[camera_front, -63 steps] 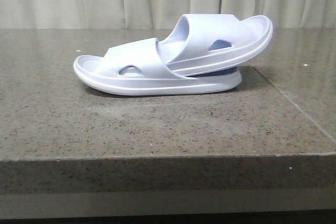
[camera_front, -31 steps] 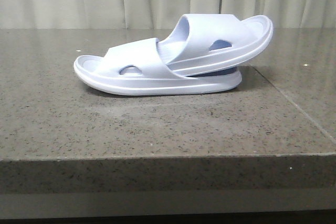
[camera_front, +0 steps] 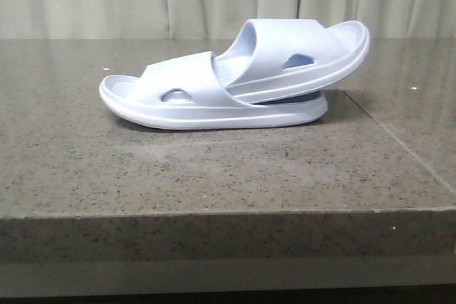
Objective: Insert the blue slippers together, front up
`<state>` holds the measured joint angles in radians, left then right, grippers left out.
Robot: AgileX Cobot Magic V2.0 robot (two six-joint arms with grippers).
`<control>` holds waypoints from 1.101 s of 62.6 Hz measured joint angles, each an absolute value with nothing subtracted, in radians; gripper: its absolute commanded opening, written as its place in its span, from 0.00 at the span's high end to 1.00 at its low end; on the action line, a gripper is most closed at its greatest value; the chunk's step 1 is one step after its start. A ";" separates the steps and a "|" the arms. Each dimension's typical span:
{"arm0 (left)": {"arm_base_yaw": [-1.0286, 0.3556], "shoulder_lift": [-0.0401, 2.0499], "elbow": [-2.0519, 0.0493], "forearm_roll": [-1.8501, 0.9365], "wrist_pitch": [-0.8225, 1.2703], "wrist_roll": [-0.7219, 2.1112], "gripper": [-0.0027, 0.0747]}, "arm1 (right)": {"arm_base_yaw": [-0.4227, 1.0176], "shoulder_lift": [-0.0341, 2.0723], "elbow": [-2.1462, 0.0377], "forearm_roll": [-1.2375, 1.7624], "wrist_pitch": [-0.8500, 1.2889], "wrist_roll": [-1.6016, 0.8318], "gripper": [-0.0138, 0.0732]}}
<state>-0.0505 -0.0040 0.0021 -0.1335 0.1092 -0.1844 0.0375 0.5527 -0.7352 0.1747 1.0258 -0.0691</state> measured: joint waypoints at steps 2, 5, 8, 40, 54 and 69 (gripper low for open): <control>-0.050 -0.004 0.002 -0.134 0.109 -0.184 0.99 | 0.038 0.553 -0.735 0.175 1.026 -0.069 0.98; -0.050 -0.004 0.002 -0.134 0.109 -0.184 0.99 | 0.038 0.553 -0.735 0.175 1.028 -0.069 0.98; -0.050 -0.004 0.002 -0.125 0.106 -0.184 0.99 | 0.038 0.553 -0.735 0.175 1.030 -0.069 0.98; -0.054 -0.004 0.002 -0.088 -0.020 -0.020 0.99 | 0.038 0.553 -0.735 0.175 1.033 -0.069 0.98; -0.054 -0.004 0.002 -0.086 0.005 -0.011 0.99 | 0.038 0.553 -0.735 0.175 1.033 -0.069 0.98; -0.054 -0.004 0.002 -0.086 0.005 -0.011 0.99 | 0.038 0.553 -0.735 0.175 1.033 -0.069 0.98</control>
